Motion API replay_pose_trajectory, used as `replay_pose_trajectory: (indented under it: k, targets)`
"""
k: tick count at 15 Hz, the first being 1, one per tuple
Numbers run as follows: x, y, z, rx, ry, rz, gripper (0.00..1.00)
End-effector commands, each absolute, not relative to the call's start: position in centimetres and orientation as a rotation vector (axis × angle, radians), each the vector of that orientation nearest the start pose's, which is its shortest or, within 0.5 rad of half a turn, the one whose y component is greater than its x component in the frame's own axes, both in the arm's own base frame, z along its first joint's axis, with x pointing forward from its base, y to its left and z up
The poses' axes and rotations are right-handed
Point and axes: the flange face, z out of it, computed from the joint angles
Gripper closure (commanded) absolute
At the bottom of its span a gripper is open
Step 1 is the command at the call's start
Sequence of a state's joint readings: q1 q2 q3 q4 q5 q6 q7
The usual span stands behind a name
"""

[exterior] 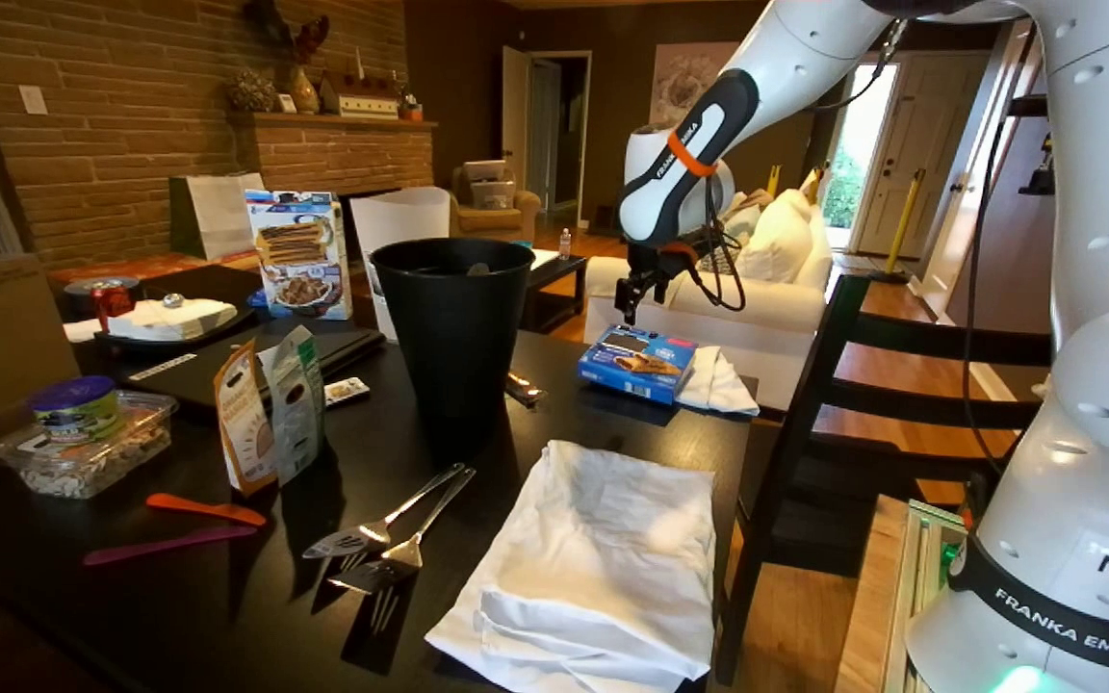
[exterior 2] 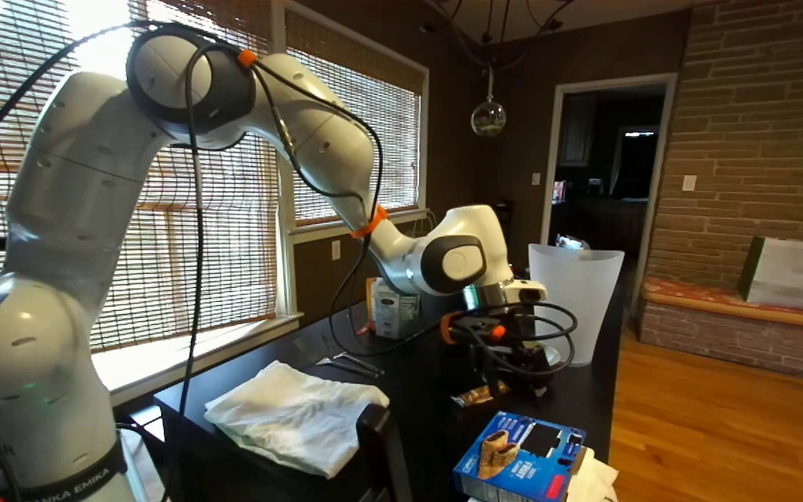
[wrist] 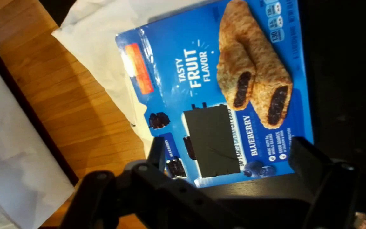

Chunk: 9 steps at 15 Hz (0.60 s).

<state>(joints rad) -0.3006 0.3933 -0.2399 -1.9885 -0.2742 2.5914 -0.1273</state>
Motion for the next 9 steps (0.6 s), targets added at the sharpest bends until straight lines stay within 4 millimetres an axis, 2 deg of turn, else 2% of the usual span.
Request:
replay_pose_trajectory:
  k: [1, 5, 9]
  targets:
    - [56.2, -36.7, 29.1, -3.382, 0.282, -0.111, 0.0]
    - [56.6, -41.4, 28.2, -3.305, 0.256, -0.055, 0.0]
    - [57.2, -43.6, 26.2, -3.165, 0.219, -0.018, 0.0]
